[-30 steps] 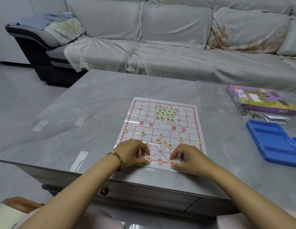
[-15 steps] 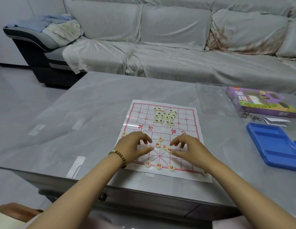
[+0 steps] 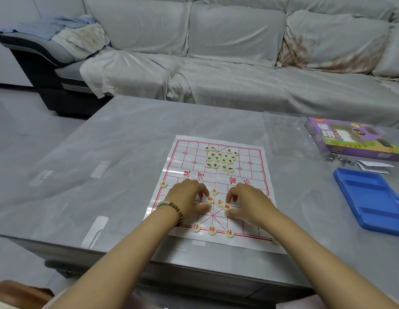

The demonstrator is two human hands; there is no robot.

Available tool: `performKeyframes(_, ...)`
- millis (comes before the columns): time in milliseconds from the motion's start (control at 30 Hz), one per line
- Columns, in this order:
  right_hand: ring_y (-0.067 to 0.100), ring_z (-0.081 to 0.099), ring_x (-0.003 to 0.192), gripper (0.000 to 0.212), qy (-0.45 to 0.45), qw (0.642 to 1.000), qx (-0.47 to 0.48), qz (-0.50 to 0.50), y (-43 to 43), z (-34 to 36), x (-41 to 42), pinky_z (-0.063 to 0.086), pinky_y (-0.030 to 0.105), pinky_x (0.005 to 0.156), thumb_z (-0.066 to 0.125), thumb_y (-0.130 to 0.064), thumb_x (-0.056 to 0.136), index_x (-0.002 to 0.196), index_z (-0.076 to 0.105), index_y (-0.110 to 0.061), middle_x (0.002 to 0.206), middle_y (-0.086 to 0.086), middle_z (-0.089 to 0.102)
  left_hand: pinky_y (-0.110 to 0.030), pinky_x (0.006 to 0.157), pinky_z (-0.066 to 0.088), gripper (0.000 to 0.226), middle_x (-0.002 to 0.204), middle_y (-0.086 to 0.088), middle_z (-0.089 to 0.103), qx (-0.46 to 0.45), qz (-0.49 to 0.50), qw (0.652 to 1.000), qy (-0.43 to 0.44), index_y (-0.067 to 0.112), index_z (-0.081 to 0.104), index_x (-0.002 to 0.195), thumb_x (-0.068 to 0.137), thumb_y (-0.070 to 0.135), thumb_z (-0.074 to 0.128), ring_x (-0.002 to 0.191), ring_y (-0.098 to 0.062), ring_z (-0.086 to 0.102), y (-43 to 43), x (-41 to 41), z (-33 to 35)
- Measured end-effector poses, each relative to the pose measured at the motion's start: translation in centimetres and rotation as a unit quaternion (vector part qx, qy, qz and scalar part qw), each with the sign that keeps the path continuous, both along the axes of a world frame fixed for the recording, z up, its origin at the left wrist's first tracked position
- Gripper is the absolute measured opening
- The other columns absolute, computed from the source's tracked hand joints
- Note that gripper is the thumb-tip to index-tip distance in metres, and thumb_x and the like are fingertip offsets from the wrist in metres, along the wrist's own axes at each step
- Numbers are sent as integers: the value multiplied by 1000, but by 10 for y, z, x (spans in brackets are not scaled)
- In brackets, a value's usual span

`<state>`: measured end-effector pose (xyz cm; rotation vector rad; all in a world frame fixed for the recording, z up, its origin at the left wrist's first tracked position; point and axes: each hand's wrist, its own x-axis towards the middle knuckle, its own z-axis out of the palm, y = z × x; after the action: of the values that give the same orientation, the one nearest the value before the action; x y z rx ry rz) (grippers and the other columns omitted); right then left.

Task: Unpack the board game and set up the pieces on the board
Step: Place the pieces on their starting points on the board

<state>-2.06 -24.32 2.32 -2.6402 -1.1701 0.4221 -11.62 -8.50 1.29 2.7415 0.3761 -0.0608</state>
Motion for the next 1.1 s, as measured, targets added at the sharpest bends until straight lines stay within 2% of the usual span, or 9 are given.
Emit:
performKeyframes(233, 10, 54, 91, 23, 29, 1000, 7, 2, -8, 6, -3, 46, 22, 79, 69, -36, 82, 101, 62, -24, 105, -7, 59, -23, 81, 46, 32, 107, 5, 61, -19, 18, 1000, -6, 24, 62, 108, 83, 44, 64, 90, -8, 48, 0, 6, 0)
performKeyframes(333, 8, 52, 88, 21, 50, 999, 12, 9, -23, 15, 0, 44, 19, 76, 70, -36, 82, 97, 61, -26, 99, -10, 57, -23, 83, 47, 31, 107, 6, 61, -23, 23, 999, -15, 24, 62, 107, 83, 44, 64, 91, -8, 49, 1, 3, 2)
performKeyframes(567, 7, 53, 89, 24, 46, 998, -25, 47, -57, 10, -6, 47, 21, 79, 70, -41, 79, 96, 61, -27, 101, -11, 58, -16, 79, 42, 30, 108, 9, 60, -49, -1, 997, -53, 25, 61, 108, 84, 43, 62, 90, -4, 47, -11, -11, 9)
performKeyframes(700, 5, 49, 96, 35, 47, 996, -13, 78, -63, 8, -8, 44, 22, 87, 69, -45, 80, 112, 58, -36, 110, -16, 55, -16, 79, 41, 30, 110, 8, 60, -49, -19, 997, -54, 25, 61, 109, 84, 43, 62, 90, -4, 46, -20, -13, 10)
performKeyframes(800, 5, 48, 99, 26, 52, 995, -2, 85, -66, 6, -9, 43, 25, 93, 65, -38, 85, 110, 63, -38, 111, -17, 55, -17, 79, 42, 30, 110, 8, 60, -51, -23, 997, -57, 26, 61, 109, 84, 43, 62, 91, -4, 46, -22, -13, 12)
performKeyframes(867, 4, 49, 96, 20, 33, 997, 10, 75, -66, 3, -9, 43, 25, 92, 65, -38, 85, 105, 66, -35, 108, -16, 57, -17, 78, 42, 30, 110, 8, 60, -56, -27, 997, -55, 26, 61, 108, 84, 43, 62, 91, -5, 46, -23, -14, 13)
performKeyframes(967, 4, 49, 90, 24, 4, 998, 21, 57, -65, -3, -11, 42, 19, 82, 65, -45, 83, 102, 62, -32, 106, -14, 59, -18, 78, 42, 30, 111, 7, 60, -56, -36, 996, -56, 25, 61, 108, 84, 43, 62, 91, -5, 46, -26, -13, 12)
performKeyframes(1100, 6, 50, 96, 31, 49, 997, 10, 58, -66, -2, -10, 46, 22, 86, 67, -46, 81, 109, 58, -39, 110, -17, 54, -18, 80, 43, 29, 111, 7, 60, -48, -37, 997, -56, 26, 61, 109, 85, 43, 62, 92, -5, 46, -26, -13, 12)
